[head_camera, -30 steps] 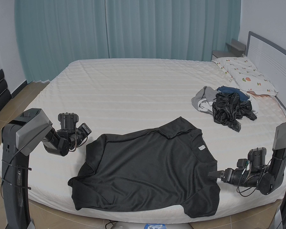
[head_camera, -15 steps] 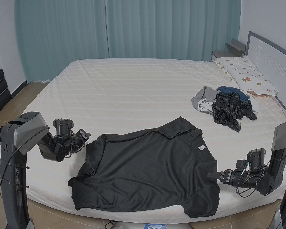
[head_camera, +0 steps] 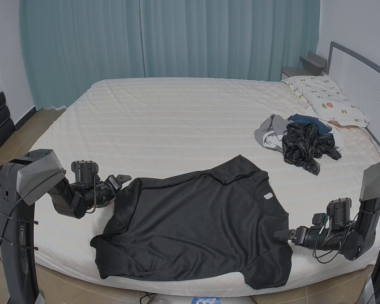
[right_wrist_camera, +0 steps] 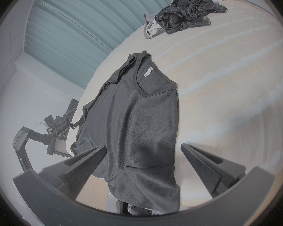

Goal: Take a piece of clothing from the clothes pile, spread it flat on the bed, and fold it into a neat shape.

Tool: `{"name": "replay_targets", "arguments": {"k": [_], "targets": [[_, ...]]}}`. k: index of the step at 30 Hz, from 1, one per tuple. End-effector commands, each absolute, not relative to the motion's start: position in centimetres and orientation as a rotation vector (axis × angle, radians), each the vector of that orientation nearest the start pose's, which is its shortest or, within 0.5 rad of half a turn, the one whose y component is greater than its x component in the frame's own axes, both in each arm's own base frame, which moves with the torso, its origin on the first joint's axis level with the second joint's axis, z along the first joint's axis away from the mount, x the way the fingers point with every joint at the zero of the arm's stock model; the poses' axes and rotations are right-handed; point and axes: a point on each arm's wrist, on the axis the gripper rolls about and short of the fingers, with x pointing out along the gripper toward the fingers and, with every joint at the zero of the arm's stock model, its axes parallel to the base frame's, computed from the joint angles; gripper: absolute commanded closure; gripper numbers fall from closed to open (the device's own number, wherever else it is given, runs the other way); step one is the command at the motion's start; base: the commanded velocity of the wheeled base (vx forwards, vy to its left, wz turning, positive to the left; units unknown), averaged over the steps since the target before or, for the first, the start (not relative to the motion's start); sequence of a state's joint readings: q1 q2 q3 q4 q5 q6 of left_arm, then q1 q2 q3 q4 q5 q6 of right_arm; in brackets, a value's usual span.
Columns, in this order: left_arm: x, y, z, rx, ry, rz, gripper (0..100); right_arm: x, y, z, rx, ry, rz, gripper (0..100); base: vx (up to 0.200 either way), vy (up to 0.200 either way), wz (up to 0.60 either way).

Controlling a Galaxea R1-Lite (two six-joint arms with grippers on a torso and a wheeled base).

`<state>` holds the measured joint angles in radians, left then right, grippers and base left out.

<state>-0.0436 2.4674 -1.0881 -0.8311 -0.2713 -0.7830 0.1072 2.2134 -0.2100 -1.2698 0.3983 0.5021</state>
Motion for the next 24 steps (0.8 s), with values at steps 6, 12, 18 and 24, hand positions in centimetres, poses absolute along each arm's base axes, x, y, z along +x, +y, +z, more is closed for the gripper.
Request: {"name": "replay_targets", "arguments": {"k": [6,12,18,24], "targets": [[42.7,-2.3,-2.5,-0.811,0.649,-0.057,100,24.8,3.5,-1.8,0.576,0.844,0.29,0,0.0,0.0,0.0],[44.0,-1.2,-1.5,-0.812,0.558,-0.028,100,24.8,3.6,-1.8,0.576,0.842,0.29,0,0.0,0.0,0.0],[46.2,-0.7,-2.2,-0.79,0.438,0.07,100,24.8,3.6,-1.8,0.576,0.842,0.29,0,0.0,0.0,0.0],[47.8,-0.5,-3.1,-0.777,0.373,0.128,100,24.9,3.6,-2.2,0.577,0.854,0.286,0,0.0,0.0,0.0]]}}
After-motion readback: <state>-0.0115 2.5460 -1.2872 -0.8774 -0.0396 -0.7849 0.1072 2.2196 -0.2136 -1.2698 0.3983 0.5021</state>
